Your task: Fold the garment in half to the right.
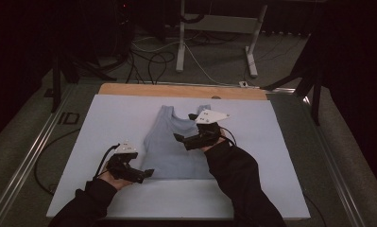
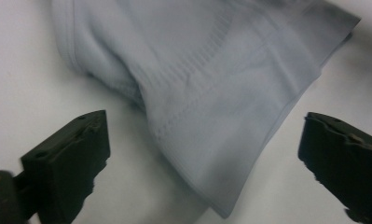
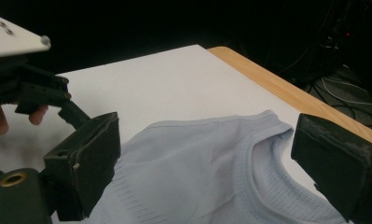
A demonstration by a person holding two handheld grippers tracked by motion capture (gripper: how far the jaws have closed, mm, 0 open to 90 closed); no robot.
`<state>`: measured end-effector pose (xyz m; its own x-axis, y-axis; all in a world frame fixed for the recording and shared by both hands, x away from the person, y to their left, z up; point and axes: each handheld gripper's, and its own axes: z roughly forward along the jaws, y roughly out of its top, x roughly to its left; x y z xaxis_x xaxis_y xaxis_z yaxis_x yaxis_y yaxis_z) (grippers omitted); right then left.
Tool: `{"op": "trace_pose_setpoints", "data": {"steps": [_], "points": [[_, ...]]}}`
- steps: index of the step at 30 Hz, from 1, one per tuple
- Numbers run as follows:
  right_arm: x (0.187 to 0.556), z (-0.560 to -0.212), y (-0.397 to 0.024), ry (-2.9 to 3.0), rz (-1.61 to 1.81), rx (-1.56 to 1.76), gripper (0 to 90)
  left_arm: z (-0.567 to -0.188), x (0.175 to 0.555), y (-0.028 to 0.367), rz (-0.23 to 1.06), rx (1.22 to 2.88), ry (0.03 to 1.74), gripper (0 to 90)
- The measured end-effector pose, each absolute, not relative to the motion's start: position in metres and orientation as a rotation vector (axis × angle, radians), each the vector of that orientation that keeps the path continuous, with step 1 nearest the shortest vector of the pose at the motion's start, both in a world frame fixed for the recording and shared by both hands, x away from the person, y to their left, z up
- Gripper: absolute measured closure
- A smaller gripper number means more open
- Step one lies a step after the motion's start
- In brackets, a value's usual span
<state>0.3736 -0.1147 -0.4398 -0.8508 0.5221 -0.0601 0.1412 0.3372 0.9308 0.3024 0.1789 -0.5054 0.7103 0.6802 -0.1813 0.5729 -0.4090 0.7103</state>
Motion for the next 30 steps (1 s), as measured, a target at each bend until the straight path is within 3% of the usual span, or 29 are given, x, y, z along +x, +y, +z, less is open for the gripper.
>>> {"op": "trace_pose_setpoints", "data": {"steps": [19,30], "points": [[0.375,-0.446,-0.110,2.287,1.513,0.580,8.3,-0.521,0.307,0.170,-0.035,2.194,0.970,15.7],[0.377,-0.450,-0.105,2.304,1.512,0.581,8.3,-0.520,0.306,0.161,-0.090,2.169,0.976,36.7]]}}
